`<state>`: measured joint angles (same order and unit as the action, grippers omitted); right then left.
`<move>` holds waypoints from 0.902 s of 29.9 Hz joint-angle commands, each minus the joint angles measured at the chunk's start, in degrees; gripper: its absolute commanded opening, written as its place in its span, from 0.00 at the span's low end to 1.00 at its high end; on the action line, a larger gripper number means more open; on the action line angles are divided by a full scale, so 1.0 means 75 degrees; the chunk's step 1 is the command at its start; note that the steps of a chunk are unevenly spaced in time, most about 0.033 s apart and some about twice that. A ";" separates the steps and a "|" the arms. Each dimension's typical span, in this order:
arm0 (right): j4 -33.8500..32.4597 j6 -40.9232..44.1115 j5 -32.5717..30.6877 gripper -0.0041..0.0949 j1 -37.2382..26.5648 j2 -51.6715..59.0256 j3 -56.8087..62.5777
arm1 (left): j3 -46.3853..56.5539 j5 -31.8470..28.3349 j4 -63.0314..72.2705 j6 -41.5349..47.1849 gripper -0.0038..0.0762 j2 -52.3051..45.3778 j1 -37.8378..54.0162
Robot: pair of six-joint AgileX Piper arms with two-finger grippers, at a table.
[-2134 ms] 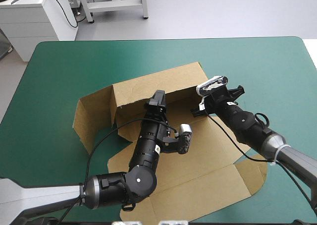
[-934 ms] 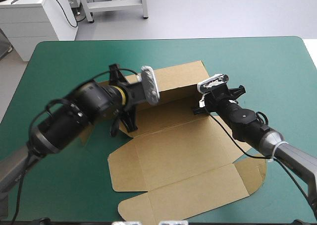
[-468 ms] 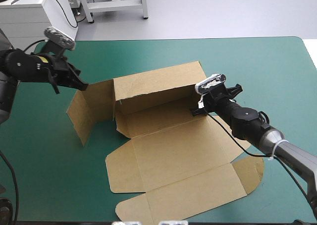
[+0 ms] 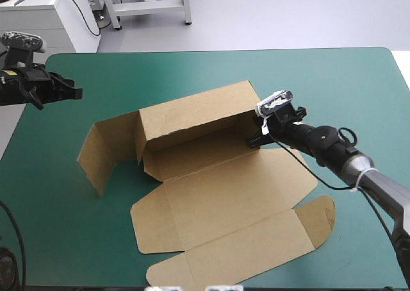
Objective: Fold the box
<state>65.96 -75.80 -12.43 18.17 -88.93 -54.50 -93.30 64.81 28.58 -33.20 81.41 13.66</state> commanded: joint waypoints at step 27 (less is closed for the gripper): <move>-0.7917 0.9713 -0.7862 0.03 -0.0583 -0.0519 -0.5725 | 0.0217 -0.0132 0.0490 0.0909 0.04 -0.0248 0.0857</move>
<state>5.95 -3.96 -70.07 13.93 -94.24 -94.82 -92.18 66.18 28.47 -27.12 81.41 19.11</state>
